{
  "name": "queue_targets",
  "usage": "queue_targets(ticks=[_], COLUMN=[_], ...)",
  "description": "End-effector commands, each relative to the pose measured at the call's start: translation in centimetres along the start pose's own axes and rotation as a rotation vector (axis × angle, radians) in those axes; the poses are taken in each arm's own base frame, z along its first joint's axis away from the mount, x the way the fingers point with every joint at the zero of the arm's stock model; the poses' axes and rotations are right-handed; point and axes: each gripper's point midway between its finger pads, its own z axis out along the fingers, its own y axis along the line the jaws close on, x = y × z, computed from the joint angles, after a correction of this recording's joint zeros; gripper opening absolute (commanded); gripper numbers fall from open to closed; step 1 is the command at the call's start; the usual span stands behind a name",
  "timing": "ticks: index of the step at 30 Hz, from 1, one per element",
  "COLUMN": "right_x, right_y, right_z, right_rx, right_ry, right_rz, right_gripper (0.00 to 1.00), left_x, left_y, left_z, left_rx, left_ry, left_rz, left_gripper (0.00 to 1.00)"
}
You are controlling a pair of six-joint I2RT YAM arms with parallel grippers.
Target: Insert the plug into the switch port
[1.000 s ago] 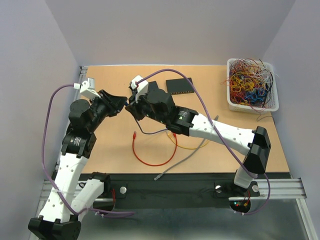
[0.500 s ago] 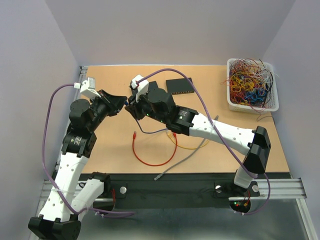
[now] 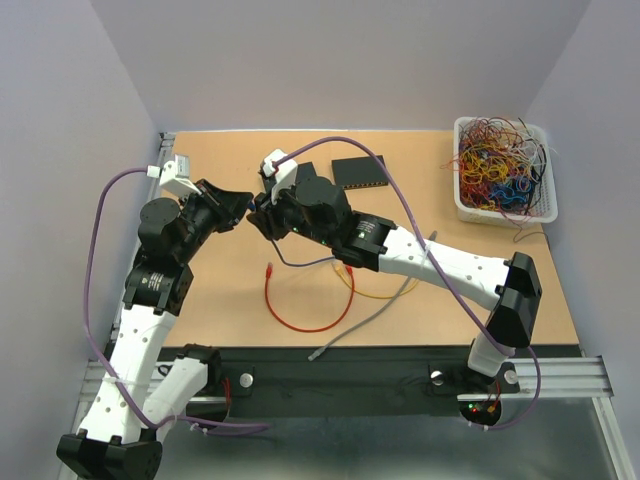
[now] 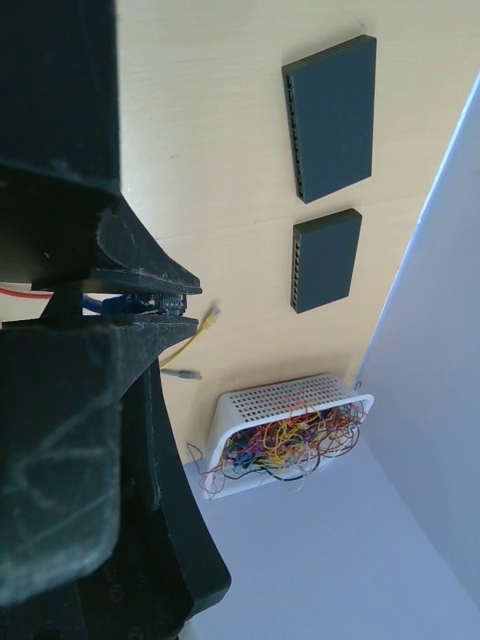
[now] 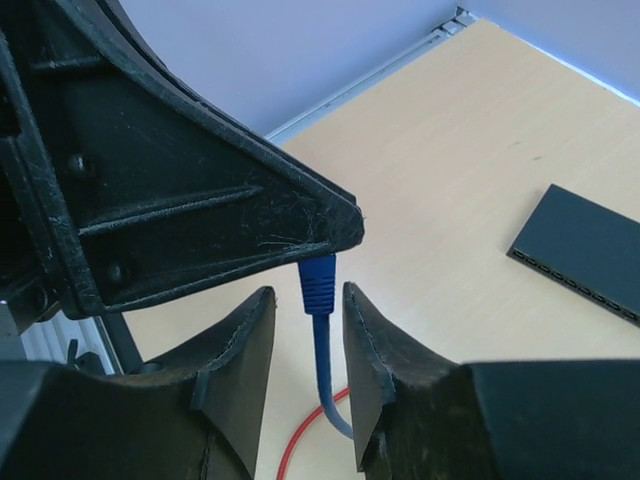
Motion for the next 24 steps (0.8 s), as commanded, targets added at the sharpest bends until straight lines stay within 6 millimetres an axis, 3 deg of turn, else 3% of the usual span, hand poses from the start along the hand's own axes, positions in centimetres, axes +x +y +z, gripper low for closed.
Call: queue_targets(ticks=[1, 12, 24], right_x=[-6.0, -5.6, -4.7], right_y=[0.8, 0.7, 0.8], right_z=[-1.6, -1.5, -0.9], right_rx=[-0.035, -0.028, -0.036], right_ry=[-0.160, -0.164, -0.143], right_rz=[0.035, 0.042, 0.045], right_gripper=[0.39, 0.28, 0.28], left_x=[-0.5, -0.6, -0.8], left_y=[-0.1, -0.2, -0.4], left_z=[0.1, 0.0, -0.2], left_rx=[0.011, 0.014, 0.017], left_ry=[-0.029, -0.032, -0.038], left_rz=[0.028, 0.029, 0.030], left_gripper=[0.00, 0.00, 0.00])
